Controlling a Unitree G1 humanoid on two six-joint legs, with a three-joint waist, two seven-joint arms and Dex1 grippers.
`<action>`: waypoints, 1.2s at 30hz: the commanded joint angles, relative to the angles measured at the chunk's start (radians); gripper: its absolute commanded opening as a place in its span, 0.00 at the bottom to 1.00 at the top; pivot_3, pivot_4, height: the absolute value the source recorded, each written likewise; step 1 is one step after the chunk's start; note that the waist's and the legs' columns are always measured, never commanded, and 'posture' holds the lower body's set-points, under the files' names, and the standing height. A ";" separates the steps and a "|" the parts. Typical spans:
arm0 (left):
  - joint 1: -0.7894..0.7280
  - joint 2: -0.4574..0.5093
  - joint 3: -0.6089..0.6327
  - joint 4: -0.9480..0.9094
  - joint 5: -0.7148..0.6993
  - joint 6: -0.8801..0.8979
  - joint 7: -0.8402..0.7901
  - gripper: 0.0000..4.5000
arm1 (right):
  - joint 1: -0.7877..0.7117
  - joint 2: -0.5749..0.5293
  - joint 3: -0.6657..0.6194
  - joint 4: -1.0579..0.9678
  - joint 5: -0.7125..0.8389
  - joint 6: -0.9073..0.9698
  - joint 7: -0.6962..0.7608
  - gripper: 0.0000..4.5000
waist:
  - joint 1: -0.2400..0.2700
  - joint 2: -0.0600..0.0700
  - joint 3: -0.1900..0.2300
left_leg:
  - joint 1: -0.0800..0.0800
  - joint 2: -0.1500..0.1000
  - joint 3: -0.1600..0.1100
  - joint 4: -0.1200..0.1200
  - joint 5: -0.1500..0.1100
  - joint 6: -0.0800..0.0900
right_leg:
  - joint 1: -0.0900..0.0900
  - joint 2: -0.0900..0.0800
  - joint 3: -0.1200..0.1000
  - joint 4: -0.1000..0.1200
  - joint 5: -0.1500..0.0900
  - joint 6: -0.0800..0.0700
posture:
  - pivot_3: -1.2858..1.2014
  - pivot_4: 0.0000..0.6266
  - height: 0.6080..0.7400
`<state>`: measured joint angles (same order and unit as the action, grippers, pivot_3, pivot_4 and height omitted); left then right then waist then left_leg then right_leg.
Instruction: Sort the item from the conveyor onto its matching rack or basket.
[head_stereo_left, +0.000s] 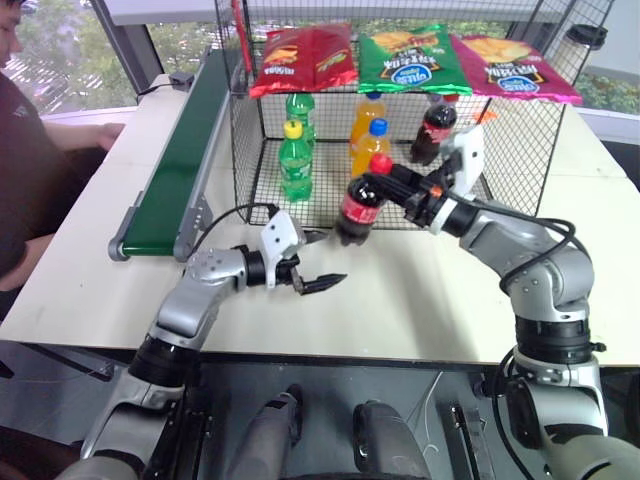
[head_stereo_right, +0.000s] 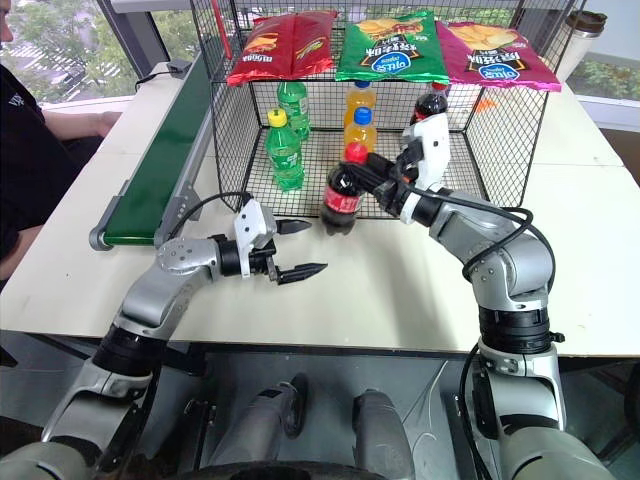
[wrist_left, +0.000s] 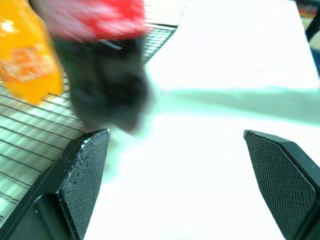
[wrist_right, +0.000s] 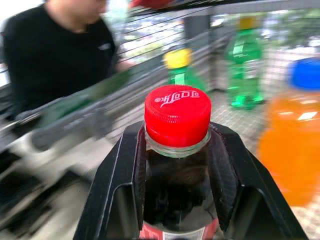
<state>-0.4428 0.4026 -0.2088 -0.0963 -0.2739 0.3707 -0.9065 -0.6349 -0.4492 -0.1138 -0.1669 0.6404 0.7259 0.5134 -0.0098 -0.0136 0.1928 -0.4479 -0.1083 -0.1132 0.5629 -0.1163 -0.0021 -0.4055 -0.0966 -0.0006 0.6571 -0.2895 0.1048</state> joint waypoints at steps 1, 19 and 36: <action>0.044 0.007 0.062 -0.110 -0.035 0.031 0.054 0.99 | -0.063 0.002 -0.051 0.020 -0.032 -0.078 -0.024 0.25 | -0.002 0.000 0.000 | 0.000 0.000 0.000 0.000 0.000 0.000 | 0.000 0.000 0.000 0.000 0.000 0.000 | 0.52 0.24 0.98; 0.135 -0.032 0.123 -0.212 -0.070 0.086 0.241 0.99 | -0.131 -0.100 -0.110 0.360 -0.229 -0.303 -0.035 0.25 | -0.003 0.000 0.000 | 0.001 0.000 0.001 -0.001 0.000 0.000 | 0.000 0.001 0.000 0.000 0.000 0.000 | 0.52 0.24 0.98; 0.143 -0.056 0.115 -0.208 -0.057 0.089 0.308 0.99 | -0.209 -0.071 -0.103 0.538 -0.328 -0.443 -0.107 0.25 | -0.003 0.001 0.000 | 0.002 0.001 0.002 0.000 0.000 0.000 | 0.000 0.001 0.000 0.002 0.000 0.000 | 0.52 0.24 0.98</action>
<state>-0.2920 0.3486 -0.1022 -0.2772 -0.3344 0.4748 -0.6049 -0.7965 -0.5181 -0.1941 0.4002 0.3146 0.3207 0.4078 -0.0127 -0.0129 0.1930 -0.4461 -0.1078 -0.1116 0.5626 -0.1160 -0.0021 -0.4050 -0.0958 -0.0002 0.6589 -0.2892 0.1051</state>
